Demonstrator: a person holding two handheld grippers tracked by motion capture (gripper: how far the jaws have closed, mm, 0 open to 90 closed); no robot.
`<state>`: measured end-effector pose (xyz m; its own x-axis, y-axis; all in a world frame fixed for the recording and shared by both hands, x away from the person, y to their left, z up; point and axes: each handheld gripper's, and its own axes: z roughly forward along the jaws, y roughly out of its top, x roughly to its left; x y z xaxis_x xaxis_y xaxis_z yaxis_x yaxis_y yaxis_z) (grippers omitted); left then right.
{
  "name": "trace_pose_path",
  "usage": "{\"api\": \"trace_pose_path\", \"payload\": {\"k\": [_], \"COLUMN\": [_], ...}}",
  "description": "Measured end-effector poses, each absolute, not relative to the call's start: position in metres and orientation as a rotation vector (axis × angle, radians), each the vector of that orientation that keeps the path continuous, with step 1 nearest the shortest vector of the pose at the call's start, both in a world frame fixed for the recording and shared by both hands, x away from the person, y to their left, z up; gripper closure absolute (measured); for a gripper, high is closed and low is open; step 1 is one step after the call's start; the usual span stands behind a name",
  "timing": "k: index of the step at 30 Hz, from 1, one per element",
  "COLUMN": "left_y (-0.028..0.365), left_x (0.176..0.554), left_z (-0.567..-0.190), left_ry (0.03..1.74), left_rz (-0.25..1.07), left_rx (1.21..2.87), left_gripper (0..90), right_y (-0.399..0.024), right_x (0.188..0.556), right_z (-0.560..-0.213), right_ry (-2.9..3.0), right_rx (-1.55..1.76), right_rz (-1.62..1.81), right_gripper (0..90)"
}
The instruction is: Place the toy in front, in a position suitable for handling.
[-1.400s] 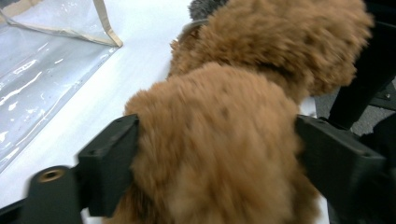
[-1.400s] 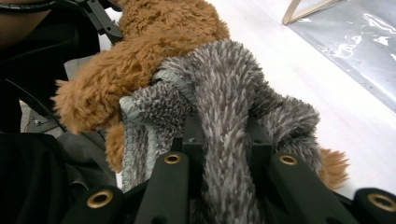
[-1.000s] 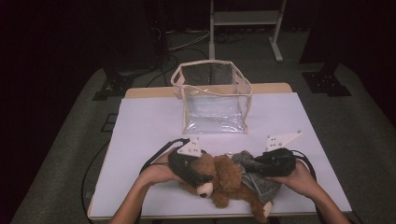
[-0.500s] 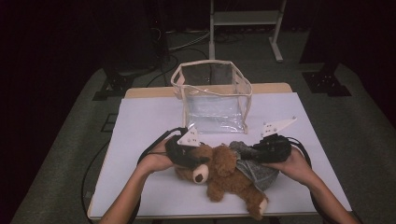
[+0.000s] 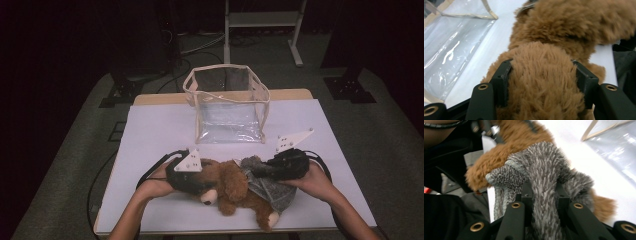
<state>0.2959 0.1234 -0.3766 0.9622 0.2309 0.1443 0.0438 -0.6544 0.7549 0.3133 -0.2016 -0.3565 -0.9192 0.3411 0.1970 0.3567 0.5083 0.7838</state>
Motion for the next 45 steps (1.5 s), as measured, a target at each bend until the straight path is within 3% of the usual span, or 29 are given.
{"api": "trace_pose_path", "payload": {"k": [4, 10, 17, 31, 33, 39, 41, 45], "left_y": [0.127, 0.13, 0.117, 0.065, 0.06, 0.058, 0.059, 0.059], "left_x": [0.288, 0.281, 0.282, 0.286, 0.288, 0.29, 0.296, 0.302], "left_z": [-0.379, -0.379, -0.365, -0.357, -0.358, -0.354, -0.352, -0.35], "left_ry": [0.191, 0.188, 0.172, -0.059, -0.088, -0.039, 0.01, 0.044], "left_rz": [0.296, 0.278, 0.278, 0.221, 0.189, 0.213, 0.2, 0.221], "left_rx": [2.253, 2.245, 2.262, 2.384, 2.399, 2.375, 2.345, 2.317], "left_gripper": [41.4, 39.5, 19.8, 20.5, 26.1, 62.3, 68.3, 71.4], "right_y": [-0.203, -0.185, -0.189, -0.189, -0.19, -0.197, -0.2, -0.206], "right_x": [0.329, 0.337, 0.318, 0.313, 0.313, 0.317, 0.32, 0.326], "right_z": [-0.349, -0.366, -0.375, -0.375, -0.376, -0.374, -0.371, -0.368], "right_ry": [-2.72, -2.743, -2.718, -2.702, -2.696, -2.684, -2.677, -2.675], "right_rx": [-0.711, -0.708, -0.693, -0.66, -0.659, -0.691, -0.711, -0.739], "right_rz": [-1.447, -1.351, -1.381, -1.424, -1.433, -1.445, -1.445, -1.44], "right_gripper": [75.0, 74.8, 75.1, 75.1, 75.1, 74.7, 74.7, 74.3]}}
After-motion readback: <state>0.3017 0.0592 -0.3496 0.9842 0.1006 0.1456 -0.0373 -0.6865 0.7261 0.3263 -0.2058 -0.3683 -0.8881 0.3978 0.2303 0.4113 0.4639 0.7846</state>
